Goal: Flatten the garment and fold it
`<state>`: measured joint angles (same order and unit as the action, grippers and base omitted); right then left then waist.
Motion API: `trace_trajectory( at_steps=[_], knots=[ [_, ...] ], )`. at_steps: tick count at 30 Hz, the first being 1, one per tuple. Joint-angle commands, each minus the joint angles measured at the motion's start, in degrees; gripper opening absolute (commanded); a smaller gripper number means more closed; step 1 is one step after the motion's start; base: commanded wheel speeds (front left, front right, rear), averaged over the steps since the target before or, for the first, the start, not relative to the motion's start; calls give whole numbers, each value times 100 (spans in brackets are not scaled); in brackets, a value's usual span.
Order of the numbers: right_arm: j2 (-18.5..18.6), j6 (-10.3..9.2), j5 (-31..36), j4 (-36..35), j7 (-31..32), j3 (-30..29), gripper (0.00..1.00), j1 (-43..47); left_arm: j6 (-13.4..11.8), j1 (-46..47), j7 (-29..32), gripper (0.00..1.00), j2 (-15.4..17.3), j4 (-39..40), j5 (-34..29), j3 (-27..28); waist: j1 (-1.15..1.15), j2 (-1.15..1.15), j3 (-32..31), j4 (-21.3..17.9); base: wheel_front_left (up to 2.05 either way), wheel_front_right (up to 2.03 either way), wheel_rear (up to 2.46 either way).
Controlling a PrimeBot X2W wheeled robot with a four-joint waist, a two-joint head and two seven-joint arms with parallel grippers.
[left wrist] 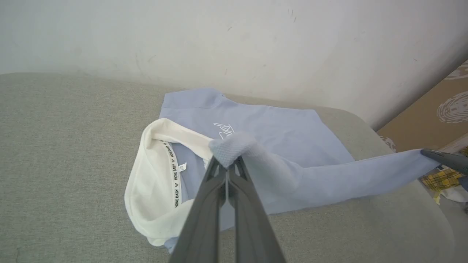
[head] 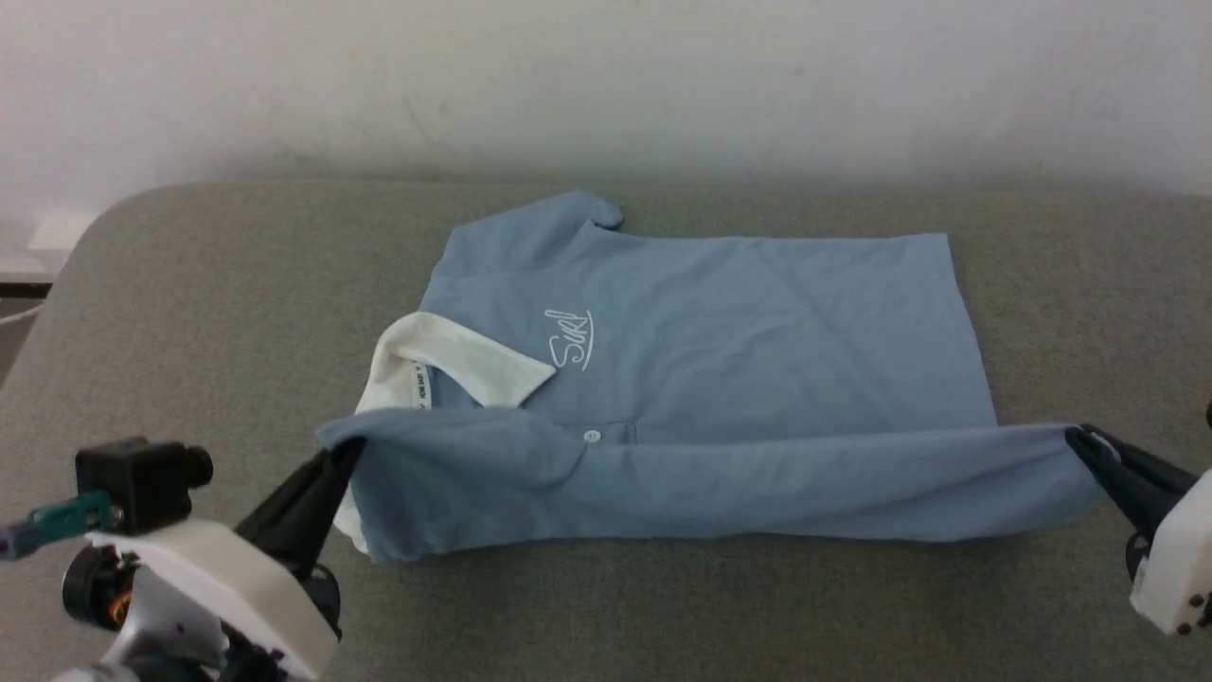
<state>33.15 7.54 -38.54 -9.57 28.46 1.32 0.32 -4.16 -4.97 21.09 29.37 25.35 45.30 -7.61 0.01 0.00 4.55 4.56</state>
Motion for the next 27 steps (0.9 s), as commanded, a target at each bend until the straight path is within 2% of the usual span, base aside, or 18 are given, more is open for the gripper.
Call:
trace_trajectory(
  at_steps=[1, 8, 17, 25, 26, 27],
  knots=[
    [-20, -5, 38, 36, -36, 24, 0, -82, -6, 91, -34, 0, -13, -41, -64, -6, -1, 0, 287, -44, 0, 0, 0],
    [30, -5, 301, 714, -238, 446, 0, -850, 0, 1024, -112, 0, -192, -1035, -541, -406, -1, 0, 743, -57, 0, 0, 0],
    [-19, -5, 567, 1754, -711, 1166, 0, -1699, -158, 1795, -337, 0, -322, -2475, -1271, -776, -1, 0, 1034, -55, 0, 0, 0],
    [-177, -5, 814, 2616, -1214, 1487, 0, -2051, -52, 2120, -589, 0, -631, -3367, -1375, -1053, -1, 0, 1005, 46, 0, 0, 0],
    [-201, -5, 844, 2697, -1231, 1494, 20, -2065, -58, 2133, -647, 0, -653, -3452, -1396, -1064, -1, 0, 973, 56, 0, 0, 0],
    [-227, -5, 875, 2765, -1240, 1489, 100, -2074, -85, 2141, -721, 100, -679, -3531, -1419, -1061, -1, 0, 937, 65, 0, 0, 0]
  ],
)
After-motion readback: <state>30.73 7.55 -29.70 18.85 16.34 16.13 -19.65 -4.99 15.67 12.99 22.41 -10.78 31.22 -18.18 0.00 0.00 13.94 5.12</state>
